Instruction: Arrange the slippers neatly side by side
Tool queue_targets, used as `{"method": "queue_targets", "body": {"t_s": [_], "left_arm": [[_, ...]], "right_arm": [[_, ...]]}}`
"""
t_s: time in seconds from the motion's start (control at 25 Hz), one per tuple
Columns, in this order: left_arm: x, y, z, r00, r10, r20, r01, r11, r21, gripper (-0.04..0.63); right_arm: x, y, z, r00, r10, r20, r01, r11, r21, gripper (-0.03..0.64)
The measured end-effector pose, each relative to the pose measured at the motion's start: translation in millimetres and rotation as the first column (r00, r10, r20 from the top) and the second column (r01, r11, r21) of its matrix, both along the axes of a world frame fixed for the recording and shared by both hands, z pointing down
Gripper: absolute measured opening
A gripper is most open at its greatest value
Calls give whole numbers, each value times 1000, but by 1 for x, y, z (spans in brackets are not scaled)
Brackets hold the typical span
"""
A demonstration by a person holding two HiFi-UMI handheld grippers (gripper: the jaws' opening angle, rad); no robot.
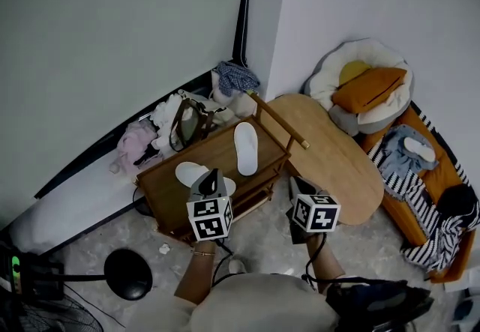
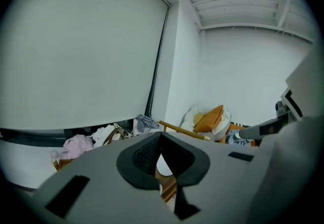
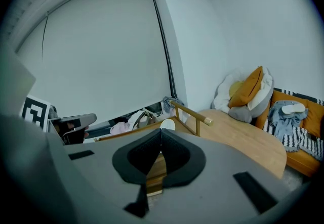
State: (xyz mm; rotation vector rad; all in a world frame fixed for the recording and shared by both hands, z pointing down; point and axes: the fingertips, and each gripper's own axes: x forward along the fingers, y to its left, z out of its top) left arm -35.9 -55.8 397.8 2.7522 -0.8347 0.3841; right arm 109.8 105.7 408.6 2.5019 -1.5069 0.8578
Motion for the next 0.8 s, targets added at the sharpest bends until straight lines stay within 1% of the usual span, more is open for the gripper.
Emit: {"method": "queue_targets", "body": {"t_s": [0.12, 0.2, 0.32, 0.4, 0.56, 0.68, 0.8], "left_arm": [[-6, 1, 8, 1000, -13, 23, 13, 1000, -9, 16], [-14, -1, 13, 999, -38, 36, 39, 999, -21, 17], [-27, -5, 20, 994, -91, 56, 92, 995, -28, 17], [-38, -12, 24, 987, -142, 71, 144, 989, -27, 17], [-55, -32, 26, 961, -265, 75, 269, 962, -50, 17], [-60, -45, 26, 934, -350, 77, 354, 934, -53, 17], [-57, -55, 24, 905, -416, 84, 421, 906, -48, 16]], "right_arm": [[-5, -5, 10, 999, -23, 25, 24, 1000, -20, 34], [-8, -11, 18, 998, -49, 41, 51, 998, -35, 34], [-9, -25, 23, 994, -92, 53, 94, 995, -44, 34], [-5, -40, 24, 991, -125, 51, 127, 991, -40, 34], [5, -81, 20, 976, -214, 48, 215, 976, -23, 34], [13, -111, 19, 956, -288, 46, 289, 957, -21, 34], [22, -141, 19, 932, -360, 51, 361, 932, -15, 34]]}}
